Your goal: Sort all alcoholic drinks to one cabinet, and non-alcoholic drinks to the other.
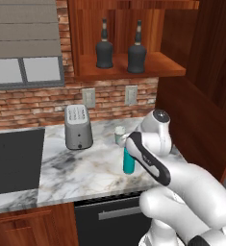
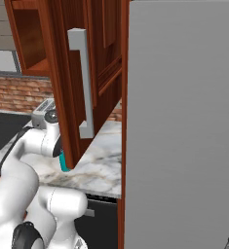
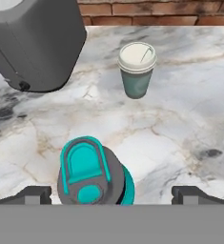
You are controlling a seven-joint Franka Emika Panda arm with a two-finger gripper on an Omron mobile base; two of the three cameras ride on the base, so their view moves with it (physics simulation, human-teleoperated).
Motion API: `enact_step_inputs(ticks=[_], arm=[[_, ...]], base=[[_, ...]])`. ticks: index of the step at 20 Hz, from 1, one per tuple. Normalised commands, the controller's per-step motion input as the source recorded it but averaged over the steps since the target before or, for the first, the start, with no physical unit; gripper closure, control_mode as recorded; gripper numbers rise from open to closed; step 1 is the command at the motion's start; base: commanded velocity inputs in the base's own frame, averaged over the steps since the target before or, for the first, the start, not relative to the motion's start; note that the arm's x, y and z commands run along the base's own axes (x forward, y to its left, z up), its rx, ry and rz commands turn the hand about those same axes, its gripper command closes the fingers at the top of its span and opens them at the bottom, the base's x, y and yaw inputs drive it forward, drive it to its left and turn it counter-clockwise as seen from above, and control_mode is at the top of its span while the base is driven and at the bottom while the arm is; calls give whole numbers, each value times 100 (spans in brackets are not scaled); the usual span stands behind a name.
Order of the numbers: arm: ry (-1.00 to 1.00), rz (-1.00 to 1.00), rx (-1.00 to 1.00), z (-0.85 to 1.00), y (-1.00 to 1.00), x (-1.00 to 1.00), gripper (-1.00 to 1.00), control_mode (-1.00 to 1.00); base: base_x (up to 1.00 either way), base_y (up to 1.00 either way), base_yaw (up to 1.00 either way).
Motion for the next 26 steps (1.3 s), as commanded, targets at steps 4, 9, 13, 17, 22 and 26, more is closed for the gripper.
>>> enact_step_inputs(ticks=[4, 9, 13, 17, 22, 26], arm=[[0, 0, 0, -8, 0, 9, -100, -100], [0, 0, 0, -9, 0, 2, -100, -100], [0, 0, 0, -8, 0, 4, -100, -100], [0, 0, 0, -11, 1, 2, -100, -100], [0, 1, 0, -7, 5, 6, -100, -100], [0, 1, 0, -6, 7, 9, 100, -100]], base=[[0, 0, 0], [0, 0, 0], [0, 0, 0], [0, 0, 0], [0, 0, 0], [0, 0, 0]])
